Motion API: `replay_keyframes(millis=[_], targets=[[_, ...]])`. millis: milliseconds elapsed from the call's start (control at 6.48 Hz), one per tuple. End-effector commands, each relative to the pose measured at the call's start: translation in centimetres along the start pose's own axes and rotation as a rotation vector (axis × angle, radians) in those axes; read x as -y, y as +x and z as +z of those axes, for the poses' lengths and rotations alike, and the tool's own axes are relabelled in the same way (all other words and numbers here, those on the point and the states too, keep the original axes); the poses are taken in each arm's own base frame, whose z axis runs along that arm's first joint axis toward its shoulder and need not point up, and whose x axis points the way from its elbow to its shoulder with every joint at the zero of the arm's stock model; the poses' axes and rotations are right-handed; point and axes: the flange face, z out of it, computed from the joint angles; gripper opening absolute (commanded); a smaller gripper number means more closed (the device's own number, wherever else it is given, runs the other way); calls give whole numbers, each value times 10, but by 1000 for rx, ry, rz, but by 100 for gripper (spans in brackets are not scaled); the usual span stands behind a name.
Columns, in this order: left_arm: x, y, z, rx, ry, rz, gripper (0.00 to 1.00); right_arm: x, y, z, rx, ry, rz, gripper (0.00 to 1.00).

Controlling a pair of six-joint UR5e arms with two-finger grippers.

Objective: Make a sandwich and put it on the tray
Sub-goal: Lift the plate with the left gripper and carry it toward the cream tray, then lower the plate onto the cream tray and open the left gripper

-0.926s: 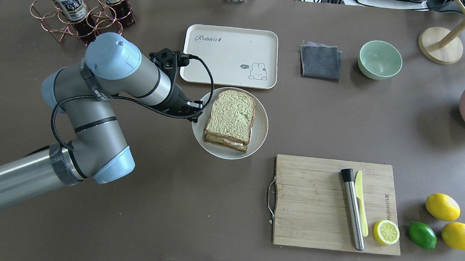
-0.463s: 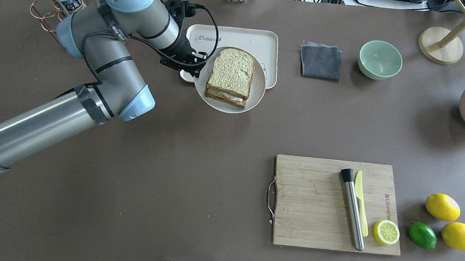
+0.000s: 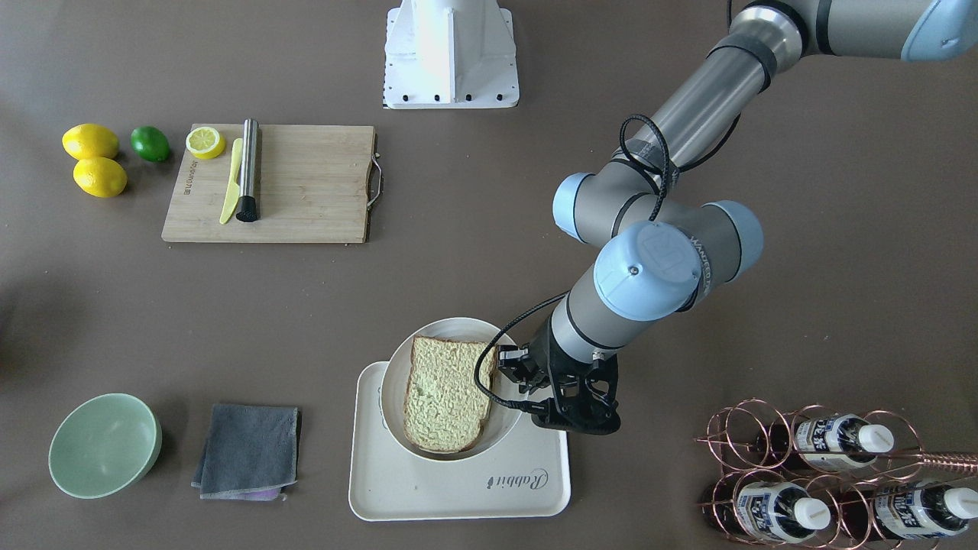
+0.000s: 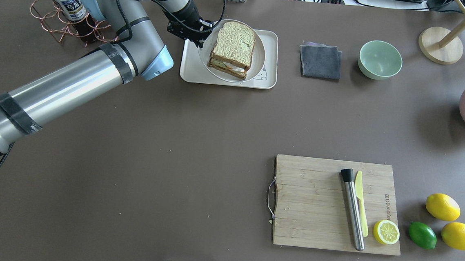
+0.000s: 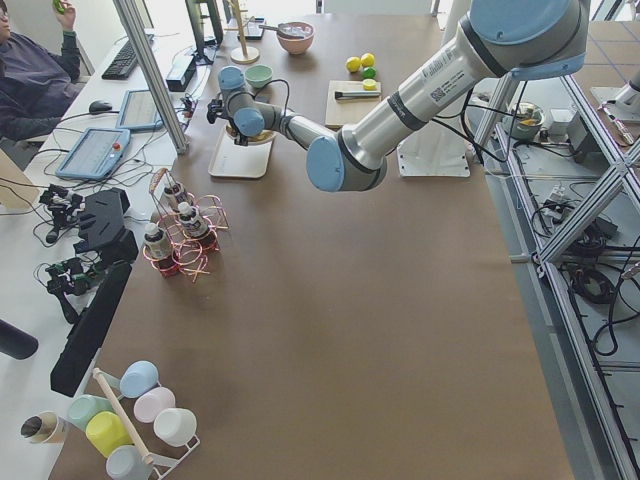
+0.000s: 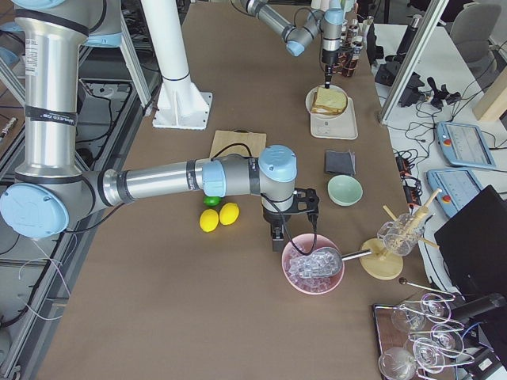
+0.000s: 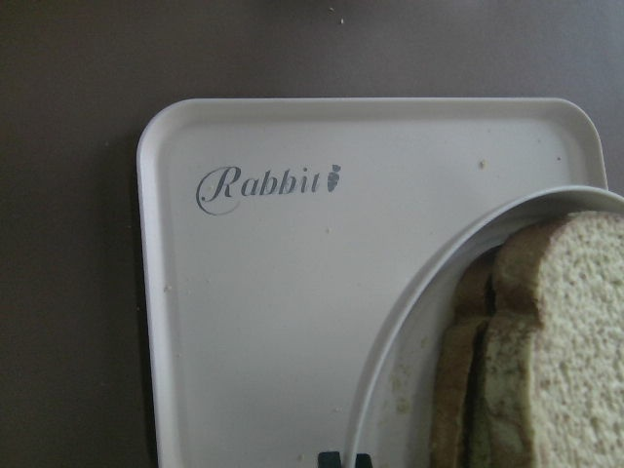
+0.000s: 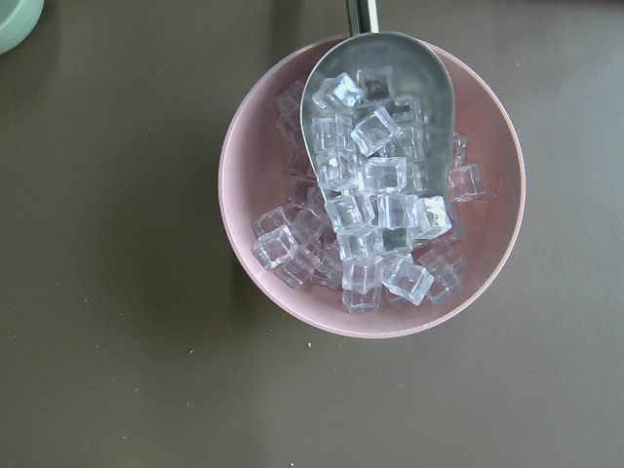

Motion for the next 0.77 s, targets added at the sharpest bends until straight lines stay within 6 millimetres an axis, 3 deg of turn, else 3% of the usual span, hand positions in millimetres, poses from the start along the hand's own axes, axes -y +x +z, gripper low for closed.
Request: replay_keyframes(millis=[0,309,617], targets=[[16,-5,15,31,27,4,0,-4,3,1,2,-3,6,100],[8,17,20,16,22,25,0,-7,5,4,8,-11,13,100],[0,25,31,41,55,35,0,-9,7,6,8,-16,17,100]])
